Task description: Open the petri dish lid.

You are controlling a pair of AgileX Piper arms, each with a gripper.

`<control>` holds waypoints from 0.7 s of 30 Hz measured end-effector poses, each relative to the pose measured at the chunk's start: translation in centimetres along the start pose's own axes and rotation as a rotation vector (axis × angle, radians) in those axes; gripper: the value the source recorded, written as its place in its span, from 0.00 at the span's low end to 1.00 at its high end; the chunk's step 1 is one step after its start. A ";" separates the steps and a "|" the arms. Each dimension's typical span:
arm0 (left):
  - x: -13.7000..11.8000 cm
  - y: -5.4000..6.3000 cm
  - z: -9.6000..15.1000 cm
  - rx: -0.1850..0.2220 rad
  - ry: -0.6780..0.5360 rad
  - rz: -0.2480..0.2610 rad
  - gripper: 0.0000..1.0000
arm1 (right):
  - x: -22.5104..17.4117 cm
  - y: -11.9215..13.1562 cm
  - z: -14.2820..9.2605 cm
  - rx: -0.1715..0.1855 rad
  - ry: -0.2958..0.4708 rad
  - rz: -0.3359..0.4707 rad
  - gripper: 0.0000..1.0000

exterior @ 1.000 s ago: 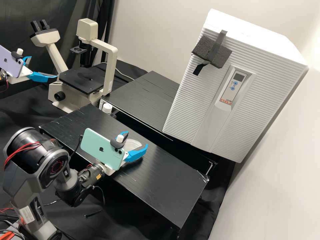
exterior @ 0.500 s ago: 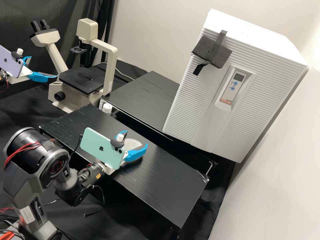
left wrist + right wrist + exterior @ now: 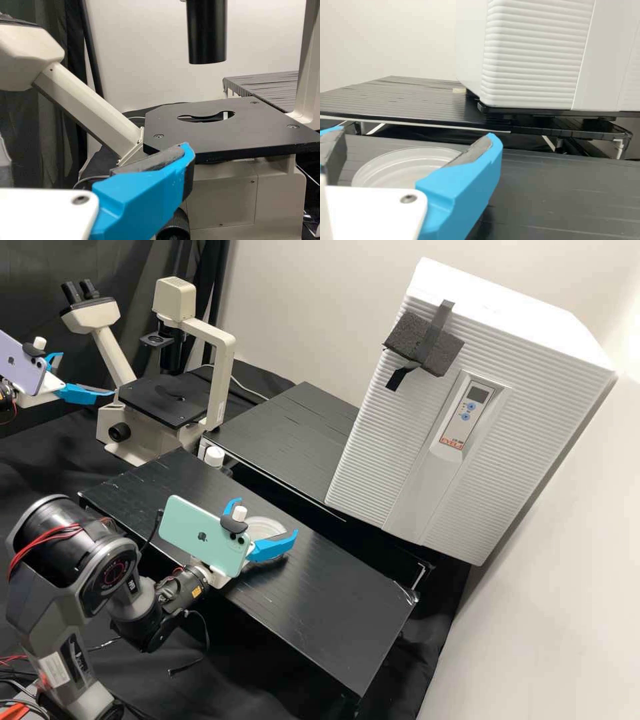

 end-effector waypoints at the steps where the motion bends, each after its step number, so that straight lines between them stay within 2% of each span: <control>1: 0.0 0.0 0.0 0.000 0.000 0.000 1.00 | 0.0 0.0 0.0 0.000 0.000 0.000 1.00; 21: 0.0 0.0 0.0 0.000 0.000 0.000 1.00 | 0.0 -0.3 -0.2 -0.001 0.010 -0.013 1.00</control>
